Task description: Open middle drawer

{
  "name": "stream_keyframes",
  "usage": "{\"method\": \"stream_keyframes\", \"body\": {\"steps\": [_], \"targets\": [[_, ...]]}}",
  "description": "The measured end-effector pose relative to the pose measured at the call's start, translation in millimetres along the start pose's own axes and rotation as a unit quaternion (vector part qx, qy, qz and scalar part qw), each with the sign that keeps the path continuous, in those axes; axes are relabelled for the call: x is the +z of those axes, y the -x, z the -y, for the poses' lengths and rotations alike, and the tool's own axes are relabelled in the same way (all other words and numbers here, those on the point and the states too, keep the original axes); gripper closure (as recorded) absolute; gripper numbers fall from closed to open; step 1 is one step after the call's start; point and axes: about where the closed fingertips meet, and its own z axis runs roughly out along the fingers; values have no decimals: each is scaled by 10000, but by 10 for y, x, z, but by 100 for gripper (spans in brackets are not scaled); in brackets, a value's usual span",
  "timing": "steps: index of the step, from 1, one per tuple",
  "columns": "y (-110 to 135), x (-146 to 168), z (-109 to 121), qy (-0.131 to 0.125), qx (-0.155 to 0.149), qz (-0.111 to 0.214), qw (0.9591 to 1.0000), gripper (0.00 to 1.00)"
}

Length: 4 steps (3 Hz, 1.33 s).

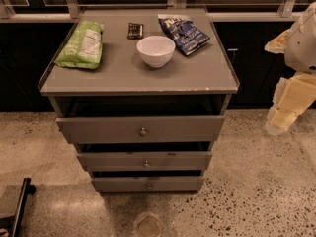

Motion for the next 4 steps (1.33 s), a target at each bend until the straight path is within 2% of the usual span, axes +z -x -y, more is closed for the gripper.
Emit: {"method": "stream_keyframes", "body": {"steps": [1, 2, 3, 4], "targets": [[-55, 267, -243, 26, 27, 467, 9989, 0], [-245, 958, -645, 386, 557, 1193, 9905, 0], [-432, 1939, -1049, 843, 1109, 2025, 9693, 0], [-491, 2728, -880, 739, 1539, 2553, 9517, 0]]}}
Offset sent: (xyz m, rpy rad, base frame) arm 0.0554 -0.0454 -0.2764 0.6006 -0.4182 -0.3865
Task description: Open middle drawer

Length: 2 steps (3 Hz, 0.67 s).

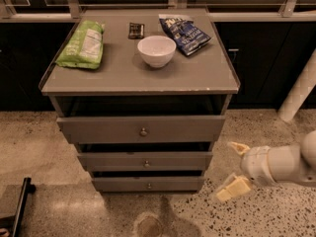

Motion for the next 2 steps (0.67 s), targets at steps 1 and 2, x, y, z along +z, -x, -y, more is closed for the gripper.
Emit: {"method": "stream_keyframes", "body": {"steps": [1, 2], "targets": [[-235, 273, 197, -175, 268, 135, 9994, 17], [-235, 273, 197, -175, 268, 134, 9994, 40]]}}
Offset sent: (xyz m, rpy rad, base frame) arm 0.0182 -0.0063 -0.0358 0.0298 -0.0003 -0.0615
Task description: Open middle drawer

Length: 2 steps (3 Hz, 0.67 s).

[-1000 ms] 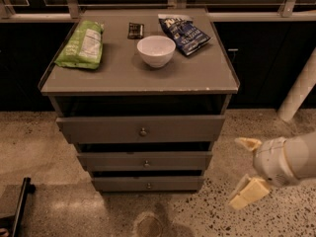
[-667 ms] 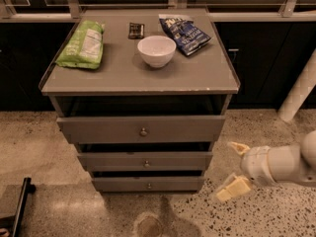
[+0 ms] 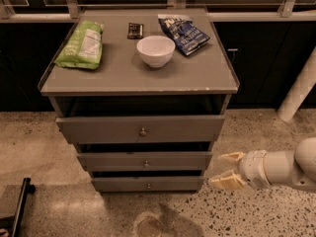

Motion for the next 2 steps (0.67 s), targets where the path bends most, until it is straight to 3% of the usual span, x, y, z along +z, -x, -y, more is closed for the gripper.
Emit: {"method": "stream_keyframes", "body": {"steps": [2], "targets": [[0, 0, 0, 1, 0, 0, 10000, 87]]}}
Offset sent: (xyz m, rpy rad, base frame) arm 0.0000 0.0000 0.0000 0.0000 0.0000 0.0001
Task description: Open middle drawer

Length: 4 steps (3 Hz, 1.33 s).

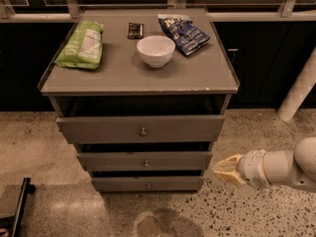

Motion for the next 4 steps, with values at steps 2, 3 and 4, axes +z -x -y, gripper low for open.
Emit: {"method": "stream_keyframes", "body": {"steps": [2, 3, 4], "targets": [[-214, 167, 83, -909, 454, 1155, 9881, 100], [-269, 302, 409, -1605, 660, 1896, 9664, 100], [-431, 600, 727, -1810, 991, 2394, 9488, 100]]}}
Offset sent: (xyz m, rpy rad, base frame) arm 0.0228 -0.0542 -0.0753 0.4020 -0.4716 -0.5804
